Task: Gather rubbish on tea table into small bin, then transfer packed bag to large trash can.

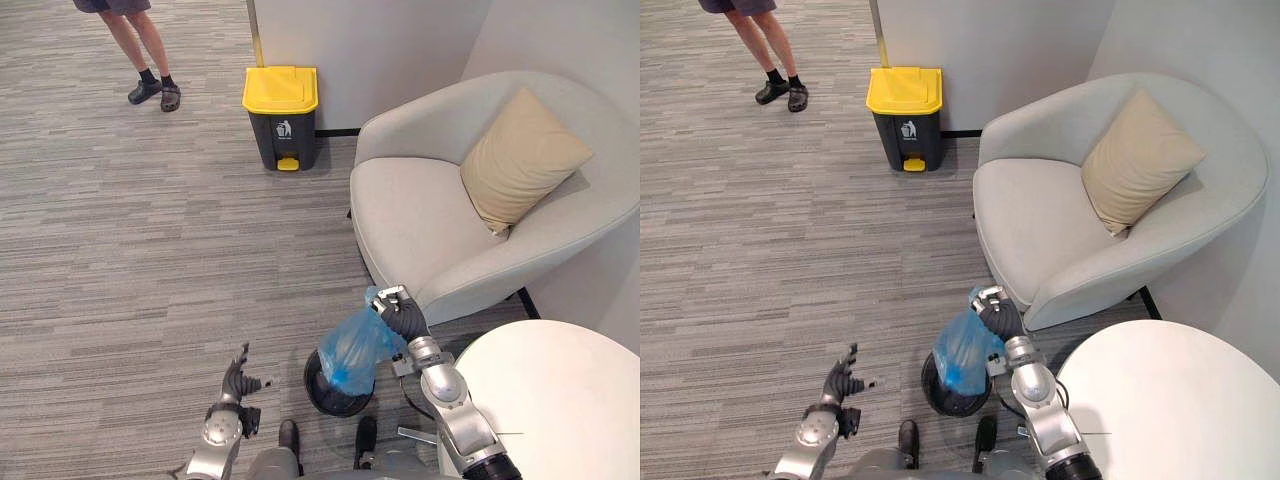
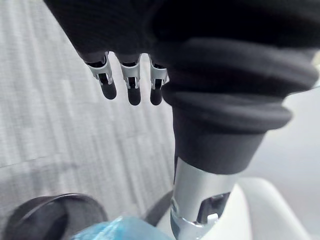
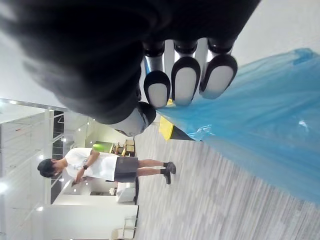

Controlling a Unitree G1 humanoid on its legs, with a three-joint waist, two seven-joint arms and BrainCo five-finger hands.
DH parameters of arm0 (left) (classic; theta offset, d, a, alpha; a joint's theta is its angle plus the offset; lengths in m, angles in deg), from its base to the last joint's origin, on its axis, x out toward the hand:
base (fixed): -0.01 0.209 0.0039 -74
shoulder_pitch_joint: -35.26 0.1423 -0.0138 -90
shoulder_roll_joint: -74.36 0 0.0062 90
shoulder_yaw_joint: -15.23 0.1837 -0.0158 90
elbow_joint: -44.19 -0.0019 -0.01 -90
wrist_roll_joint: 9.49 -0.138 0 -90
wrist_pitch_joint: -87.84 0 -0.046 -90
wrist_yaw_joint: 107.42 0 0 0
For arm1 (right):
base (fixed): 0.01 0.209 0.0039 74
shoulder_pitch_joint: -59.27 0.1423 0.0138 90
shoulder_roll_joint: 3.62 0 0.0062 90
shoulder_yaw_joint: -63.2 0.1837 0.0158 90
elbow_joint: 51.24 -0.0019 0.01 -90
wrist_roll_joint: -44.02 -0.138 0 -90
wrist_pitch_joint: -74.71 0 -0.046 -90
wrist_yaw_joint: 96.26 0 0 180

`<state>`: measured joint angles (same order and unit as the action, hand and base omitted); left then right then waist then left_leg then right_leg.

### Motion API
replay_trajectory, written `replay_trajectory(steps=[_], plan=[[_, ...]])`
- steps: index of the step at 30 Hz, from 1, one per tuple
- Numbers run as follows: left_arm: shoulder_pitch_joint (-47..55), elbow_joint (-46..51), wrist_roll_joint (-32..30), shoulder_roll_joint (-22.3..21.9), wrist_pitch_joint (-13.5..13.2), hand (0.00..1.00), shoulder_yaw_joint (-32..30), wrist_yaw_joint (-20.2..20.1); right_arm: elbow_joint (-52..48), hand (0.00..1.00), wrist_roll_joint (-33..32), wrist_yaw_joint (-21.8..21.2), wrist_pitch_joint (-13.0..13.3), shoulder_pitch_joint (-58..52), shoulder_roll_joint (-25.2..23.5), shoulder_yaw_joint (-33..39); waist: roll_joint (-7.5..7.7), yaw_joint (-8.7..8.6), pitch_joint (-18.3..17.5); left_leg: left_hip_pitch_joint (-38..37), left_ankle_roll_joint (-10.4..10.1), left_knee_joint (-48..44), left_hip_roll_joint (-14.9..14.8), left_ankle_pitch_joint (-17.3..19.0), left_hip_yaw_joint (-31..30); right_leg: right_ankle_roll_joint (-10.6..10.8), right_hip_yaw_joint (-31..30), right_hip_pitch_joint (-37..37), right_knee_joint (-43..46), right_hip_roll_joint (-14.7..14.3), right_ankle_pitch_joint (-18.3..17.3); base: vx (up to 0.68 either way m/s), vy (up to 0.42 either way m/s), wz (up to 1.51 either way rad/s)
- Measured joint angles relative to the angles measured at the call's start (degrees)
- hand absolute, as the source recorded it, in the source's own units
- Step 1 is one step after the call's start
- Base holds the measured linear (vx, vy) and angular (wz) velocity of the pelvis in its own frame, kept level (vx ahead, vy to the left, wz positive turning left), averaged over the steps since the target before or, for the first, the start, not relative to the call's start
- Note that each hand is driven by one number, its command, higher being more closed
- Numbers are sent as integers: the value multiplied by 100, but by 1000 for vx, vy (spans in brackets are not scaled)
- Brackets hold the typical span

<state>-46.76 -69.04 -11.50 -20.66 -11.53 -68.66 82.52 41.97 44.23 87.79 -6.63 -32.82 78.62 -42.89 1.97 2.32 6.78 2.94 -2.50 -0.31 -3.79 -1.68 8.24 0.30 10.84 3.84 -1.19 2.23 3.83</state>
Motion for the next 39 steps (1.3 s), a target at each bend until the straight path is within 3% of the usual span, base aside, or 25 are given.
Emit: replay_trajectory(steps=[4,8,18,23,26,39], plan=[[70,917,-42,39,-106,0,131,-14,-10,100,-252,-170,0,229,242,-78,-131,1,-81,-116,27,51,0,21,-17,7,-17,-118,-48,-13,6,2,5,1],[68,1069,-262,50,-124,0,374,-17,-167,100,-541,-273,0,334,475,-287,-256,0,-272,-205,30,140,-8,16,-26,-6,-42,-182,-115,-42,48,-20,14,-3],[-624,1262,-994,264,-123,0,1038,-115,-257,100,-1172,-562,0,895,534,-810,-251,-20,-337,-296,-7,241,-32,-21,-33,-49,-113,-290,-316,-114,169,-18,9,-3],[-970,1261,-1225,380,-123,0,1375,-121,-257,100,-1442,-686,-1,1154,564,-989,-198,-141,-379,-302,-11,242,-24,-27,-30,-51,-133,-293,-334,-115,172,0,0,0],[-1117,1258,-1289,402,-123,0,1528,-135,-313,100,-1607,-739,-1,1174,568,-1002,-137,-155,-422,-332,-11,244,-16,-26,-24,-60,-149,-365,-436,-118,213,0,0,0],[-1248,1137,-1248,384,-120,0,1697,-377,-880,100,-2317,-940,-4,1475,504,-1448,-126,-154,-455,-351,-12,247,-24,-25,-23,-87,-176,-374,-441,-155,233,0,0,0]])
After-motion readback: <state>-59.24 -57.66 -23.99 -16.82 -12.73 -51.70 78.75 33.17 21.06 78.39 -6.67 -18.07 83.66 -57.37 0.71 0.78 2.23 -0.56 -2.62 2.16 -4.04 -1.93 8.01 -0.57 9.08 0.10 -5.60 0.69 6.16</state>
